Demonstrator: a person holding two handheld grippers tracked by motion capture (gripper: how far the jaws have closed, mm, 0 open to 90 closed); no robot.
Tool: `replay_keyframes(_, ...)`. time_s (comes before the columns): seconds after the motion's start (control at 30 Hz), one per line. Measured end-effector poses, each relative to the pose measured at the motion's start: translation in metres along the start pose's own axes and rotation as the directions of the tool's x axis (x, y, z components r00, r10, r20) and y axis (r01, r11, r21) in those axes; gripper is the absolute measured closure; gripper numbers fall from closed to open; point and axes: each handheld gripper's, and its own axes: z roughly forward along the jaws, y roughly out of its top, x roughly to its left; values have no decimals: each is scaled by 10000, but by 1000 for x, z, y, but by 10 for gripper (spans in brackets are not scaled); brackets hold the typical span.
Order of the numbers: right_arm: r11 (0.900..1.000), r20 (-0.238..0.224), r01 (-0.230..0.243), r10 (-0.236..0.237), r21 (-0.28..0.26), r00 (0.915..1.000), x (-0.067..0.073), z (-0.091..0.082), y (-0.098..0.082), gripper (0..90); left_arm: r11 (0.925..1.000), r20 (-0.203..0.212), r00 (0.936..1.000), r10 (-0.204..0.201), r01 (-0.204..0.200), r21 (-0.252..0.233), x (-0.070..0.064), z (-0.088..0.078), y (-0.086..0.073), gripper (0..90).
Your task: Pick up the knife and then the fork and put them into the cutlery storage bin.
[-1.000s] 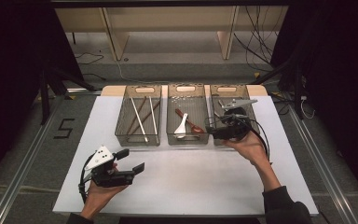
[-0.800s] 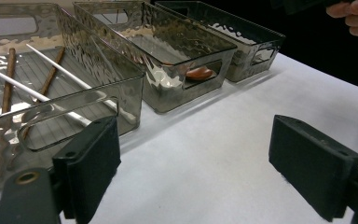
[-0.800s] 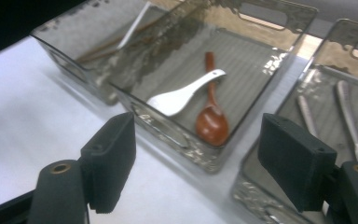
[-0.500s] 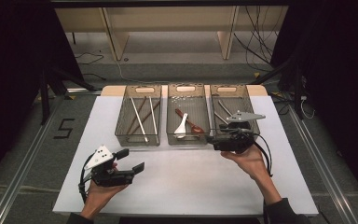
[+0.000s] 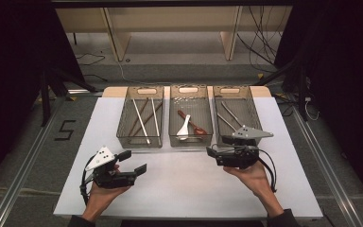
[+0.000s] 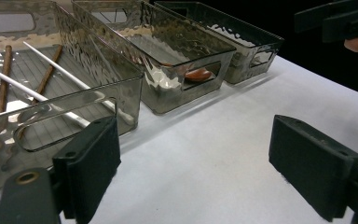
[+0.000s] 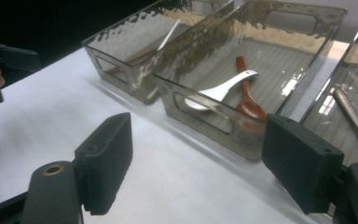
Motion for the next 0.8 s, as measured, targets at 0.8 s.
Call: replay_keyframes(0.8, 9980, -113, -372, 366, -507, 9993, 2, -25, -50, 172, 9999, 238, 9997, 56, -60, 159, -2, 1, -1, 159)
